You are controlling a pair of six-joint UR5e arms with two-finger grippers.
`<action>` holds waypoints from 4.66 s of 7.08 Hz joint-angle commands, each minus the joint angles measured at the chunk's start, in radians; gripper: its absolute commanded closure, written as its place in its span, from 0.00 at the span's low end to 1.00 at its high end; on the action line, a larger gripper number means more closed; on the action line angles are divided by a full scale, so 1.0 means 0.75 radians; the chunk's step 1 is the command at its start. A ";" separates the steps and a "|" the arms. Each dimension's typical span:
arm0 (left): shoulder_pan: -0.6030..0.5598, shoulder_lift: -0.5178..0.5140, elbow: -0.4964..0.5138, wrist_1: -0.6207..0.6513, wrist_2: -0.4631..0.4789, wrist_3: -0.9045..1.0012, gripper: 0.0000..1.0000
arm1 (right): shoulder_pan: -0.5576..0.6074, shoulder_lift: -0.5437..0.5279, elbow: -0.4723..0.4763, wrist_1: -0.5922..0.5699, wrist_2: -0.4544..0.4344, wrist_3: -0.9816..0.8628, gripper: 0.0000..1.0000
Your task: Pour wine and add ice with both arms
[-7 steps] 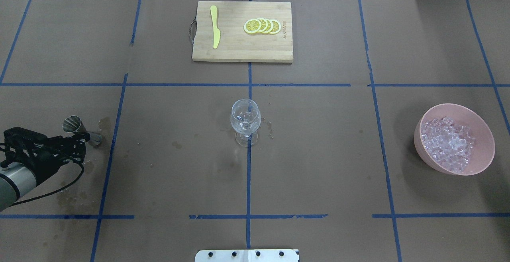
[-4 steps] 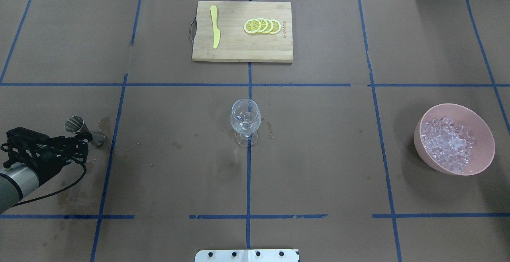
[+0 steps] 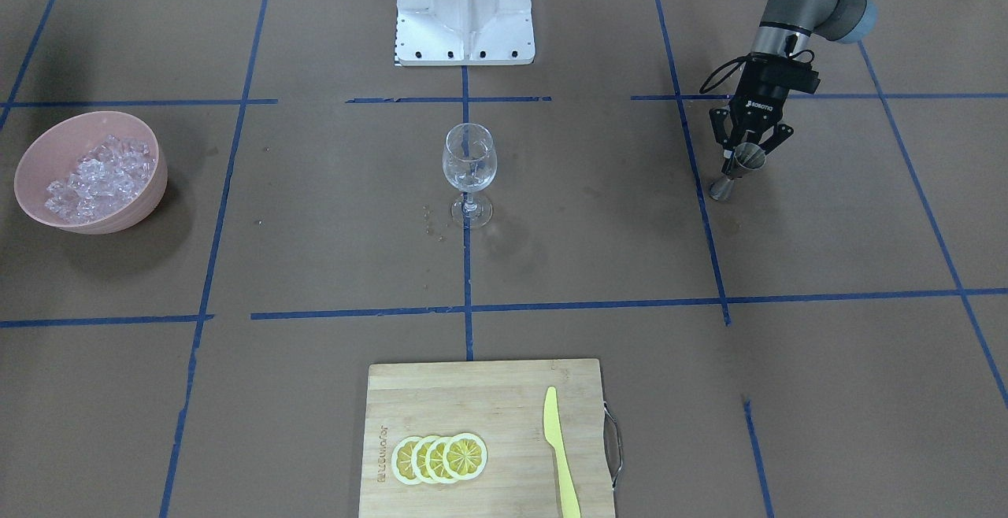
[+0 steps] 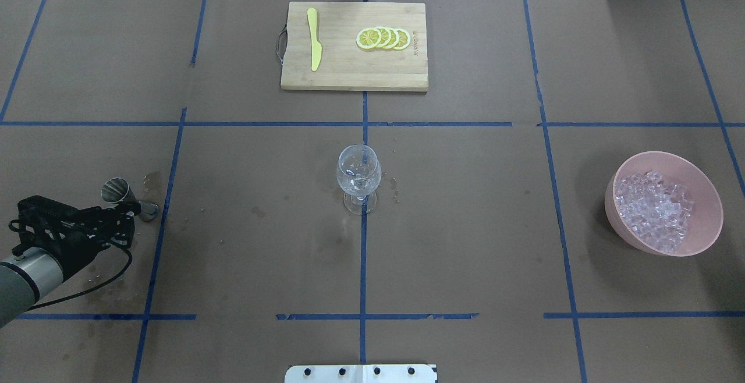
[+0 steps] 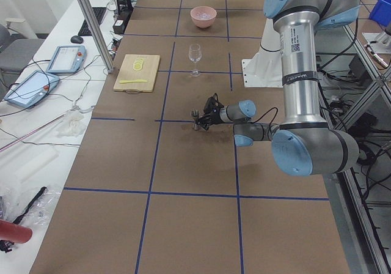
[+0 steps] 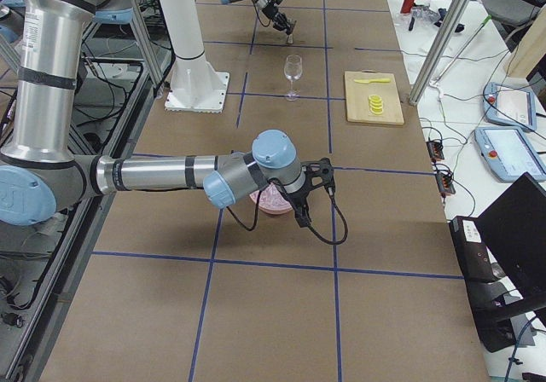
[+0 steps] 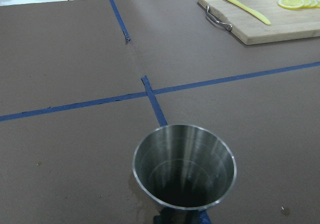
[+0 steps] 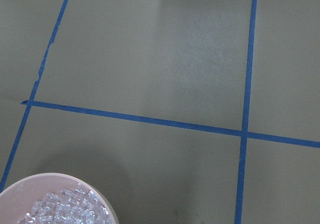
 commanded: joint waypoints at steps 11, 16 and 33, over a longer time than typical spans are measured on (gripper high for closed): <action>-0.008 0.000 -0.121 -0.217 0.427 0.130 0.00 | 0.000 0.008 0.000 0.000 0.000 0.000 0.00; -0.990 -0.061 -0.120 0.201 -0.916 0.737 0.00 | 0.000 0.014 0.004 0.000 0.000 0.000 0.00; -1.714 -0.080 -0.157 1.759 -1.833 1.505 0.00 | -0.570 -0.084 0.186 0.236 -0.308 0.558 0.08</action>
